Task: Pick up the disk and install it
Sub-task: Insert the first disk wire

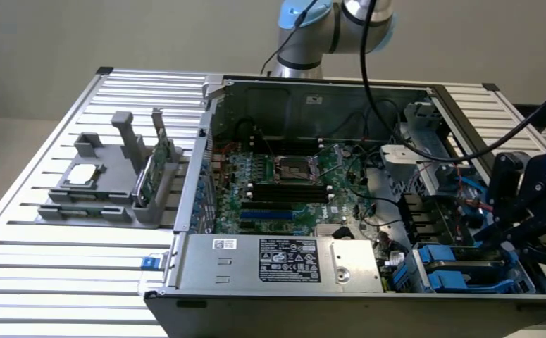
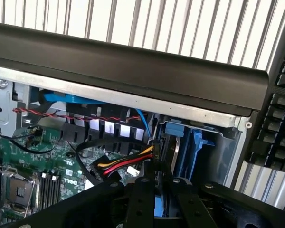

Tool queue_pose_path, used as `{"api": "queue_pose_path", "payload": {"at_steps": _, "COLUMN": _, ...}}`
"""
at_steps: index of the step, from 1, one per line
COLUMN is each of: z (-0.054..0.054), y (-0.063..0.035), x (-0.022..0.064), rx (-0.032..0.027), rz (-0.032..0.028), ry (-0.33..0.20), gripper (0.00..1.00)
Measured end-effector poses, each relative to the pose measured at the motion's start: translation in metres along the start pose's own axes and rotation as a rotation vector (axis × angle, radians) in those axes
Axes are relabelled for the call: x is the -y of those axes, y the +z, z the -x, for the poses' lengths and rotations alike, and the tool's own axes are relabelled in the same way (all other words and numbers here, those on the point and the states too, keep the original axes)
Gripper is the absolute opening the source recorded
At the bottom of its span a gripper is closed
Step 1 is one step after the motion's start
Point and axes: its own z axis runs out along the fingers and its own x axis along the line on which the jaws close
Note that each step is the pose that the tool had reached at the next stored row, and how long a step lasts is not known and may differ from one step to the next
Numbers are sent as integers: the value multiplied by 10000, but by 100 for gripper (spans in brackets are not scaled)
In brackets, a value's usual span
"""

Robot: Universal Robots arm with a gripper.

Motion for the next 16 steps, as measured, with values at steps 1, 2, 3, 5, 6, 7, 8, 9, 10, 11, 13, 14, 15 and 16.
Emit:
{"api": "queue_pose_path", "payload": {"at_steps": 1, "z": 0, "y": 1, "x": -1, "rx": 29, "rz": -14, "ry": 58, "gripper": 17}}
{"api": "queue_pose_path", "payload": {"at_steps": 2, "z": 0, "y": 1, "x": 0, "rx": 47, "rz": -32, "ry": 115, "gripper": 17}}
{"api": "queue_pose_path", "payload": {"at_steps": 3, "z": 0, "y": 1, "x": 0, "rx": 60, "rz": -53, "ry": 169, "gripper": 17}}
{"api": "queue_pose_path", "payload": {"at_steps": 5, "z": 0, "y": -1, "x": -1, "rx": 59, "rz": -116, "ry": 279, "gripper": 17}}
{"api": "queue_pose_path", "payload": {"at_steps": 6, "z": -1, "y": -2, "x": -1, "rx": 52, "rz": -149, "ry": 338, "gripper": 17}}
{"api": "queue_pose_path", "payload": {"at_steps": 7, "z": -1, "y": -2, "x": -1, "rx": 41, "rz": -178, "ry": 404, "gripper": 17}}
{"api": "queue_pose_path", "payload": {"at_steps": 8, "z": -1, "y": -1, "x": 0, "rx": 33, "rz": -201, "ry": 469, "gripper": 17}}
{"api": "queue_pose_path", "payload": {"at_steps": 9, "z": -1, "y": 1, "x": 0, "rx": 29, "rz": -224, "ry": 531, "gripper": 17}}
{"api": "queue_pose_path", "payload": {"at_steps": 10, "z": -1, "y": 0, "x": -1, "rx": 32, "rz": -248, "ry": 592, "gripper": 17}}
{"api": "queue_pose_path", "payload": {"at_steps": 11, "z": 0, "y": 0, "x": -1, "rx": 38, "rz": -272, "ry": 661, "gripper": 17}}
{"api": "queue_pose_path", "payload": {"at_steps": 13, "z": 0, "y": 1, "x": 0, "rx": 65, "rz": -305, "ry": 812, "gripper": 17}}
{"api": "queue_pose_path", "payload": {"at_steps": 14, "z": 0, "y": 0, "x": 0, "rx": 93, "rz": -314, "ry": 896, "gripper": 17}}
{"api": "queue_pose_path", "payload": {"at_steps": 15, "z": 0, "y": 0, "x": 0, "rx": 123, "rz": -318, "ry": 981, "gripper": 17}}
{"api": "queue_pose_path", "payload": {"at_steps": 16, "z": 0, "y": 0, "x": -1, "rx": 157, "rz": -322, "ry": 1066, "gripper": 17}}
